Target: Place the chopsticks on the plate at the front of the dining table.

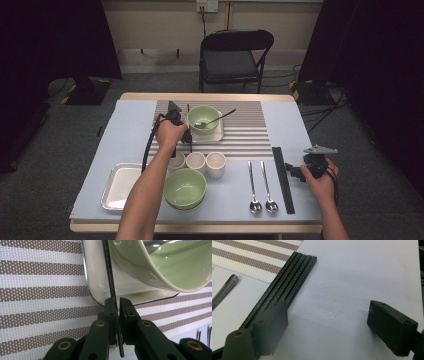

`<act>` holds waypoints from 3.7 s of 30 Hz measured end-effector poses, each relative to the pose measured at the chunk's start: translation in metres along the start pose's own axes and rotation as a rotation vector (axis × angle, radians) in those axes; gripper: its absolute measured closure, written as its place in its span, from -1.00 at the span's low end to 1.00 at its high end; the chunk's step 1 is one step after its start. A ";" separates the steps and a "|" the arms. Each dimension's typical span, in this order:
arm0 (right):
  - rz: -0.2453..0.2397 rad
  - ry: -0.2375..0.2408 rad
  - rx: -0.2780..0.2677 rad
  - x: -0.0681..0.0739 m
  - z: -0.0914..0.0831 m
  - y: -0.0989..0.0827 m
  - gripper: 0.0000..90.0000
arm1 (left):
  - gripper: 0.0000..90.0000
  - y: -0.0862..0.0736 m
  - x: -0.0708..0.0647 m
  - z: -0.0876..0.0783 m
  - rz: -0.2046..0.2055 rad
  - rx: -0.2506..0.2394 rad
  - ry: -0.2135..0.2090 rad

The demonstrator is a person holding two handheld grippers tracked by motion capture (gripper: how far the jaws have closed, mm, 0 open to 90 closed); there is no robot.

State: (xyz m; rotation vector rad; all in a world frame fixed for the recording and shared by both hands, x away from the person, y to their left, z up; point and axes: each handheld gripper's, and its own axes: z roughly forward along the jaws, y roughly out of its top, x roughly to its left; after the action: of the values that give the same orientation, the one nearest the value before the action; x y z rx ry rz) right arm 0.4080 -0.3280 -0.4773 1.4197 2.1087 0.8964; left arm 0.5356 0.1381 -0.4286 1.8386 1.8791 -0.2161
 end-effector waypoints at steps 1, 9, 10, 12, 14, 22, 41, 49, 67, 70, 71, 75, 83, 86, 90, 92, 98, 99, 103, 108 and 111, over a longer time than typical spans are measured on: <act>0.001 0.000 0.001 0.000 0.000 0.000 -0.66 | 0.88 0.000 0.000 0.000 0.001 -0.001 0.001; 0.000 0.000 0.000 0.000 0.000 0.000 -0.66 | 0.91 0.001 0.001 -0.001 0.011 -0.011 0.007; 0.001 0.001 0.001 0.000 0.000 0.000 -0.66 | 0.91 0.001 0.001 -0.001 0.010 -0.012 0.008; 0.001 0.001 0.001 0.000 0.000 0.000 -0.66 | 0.91 0.001 0.001 -0.001 0.007 -0.018 0.011; 0.001 0.000 0.001 0.000 0.000 0.000 -0.66 | 0.92 0.001 0.001 -0.001 0.002 -0.024 0.012; 0.001 0.001 0.001 0.000 0.000 0.000 -0.66 | 0.92 0.002 0.001 -0.002 0.010 -0.034 0.015; 0.000 0.000 0.001 0.000 0.000 0.000 -0.66 | 0.75 -0.001 0.003 -0.019 0.031 -0.103 -0.011; 0.002 0.001 0.001 0.000 0.000 0.000 -0.66 | 0.61 -0.005 0.006 -0.027 0.022 -0.133 -0.026; 0.001 0.000 0.001 0.000 0.000 0.000 -0.66 | 0.26 -0.011 0.014 -0.044 0.004 -0.194 -0.036; 0.002 0.000 0.000 0.000 0.000 0.000 -0.66 | 0.21 -0.012 0.015 -0.047 0.010 -0.197 -0.040; 0.001 0.001 0.001 0.000 0.000 0.000 -0.66 | 0.18 -0.013 0.015 -0.048 0.011 -0.201 -0.036; 0.002 0.000 0.000 0.000 0.000 0.000 -0.66 | 0.10 -0.014 0.016 -0.051 0.016 -0.211 -0.047; 0.002 0.001 0.001 0.000 0.000 0.000 -0.66 | -0.06 -0.015 0.018 -0.056 0.040 -0.228 -0.043; 0.003 0.001 0.000 0.000 0.000 0.000 -0.66 | -0.10 -0.016 0.017 -0.057 0.047 -0.236 -0.036; 0.003 0.001 0.001 0.000 0.000 0.000 -0.66 | -0.11 -0.018 0.018 -0.060 0.059 -0.240 -0.037; 0.003 0.001 0.000 0.000 0.000 0.000 -0.66 | -0.11 -0.019 0.019 -0.061 0.062 -0.239 -0.053; 0.004 0.001 0.001 0.000 0.000 0.000 -0.66 | -0.13 -0.023 0.026 -0.063 0.069 -0.246 -0.052; 0.004 0.001 0.001 0.000 0.000 0.000 -0.66 | -0.13 -0.024 0.027 -0.064 0.066 -0.246 -0.046; 0.004 0.002 0.001 0.000 0.000 0.000 -0.66 | -0.13 -0.027 0.032 -0.066 0.061 -0.250 -0.049; 0.002 0.001 0.001 0.000 0.000 0.000 -0.66 | -0.13 -0.030 0.037 -0.070 0.069 -0.253 -0.054; 0.002 0.002 0.001 0.000 0.000 0.000 -0.66 | -0.14 -0.032 0.038 -0.072 0.072 -0.252 -0.050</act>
State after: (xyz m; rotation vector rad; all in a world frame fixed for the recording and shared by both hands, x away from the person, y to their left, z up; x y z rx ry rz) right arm 0.4080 -0.3281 -0.4773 1.4221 2.1096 0.8976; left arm 0.4890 0.2018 -0.3914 1.7098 1.7162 0.0005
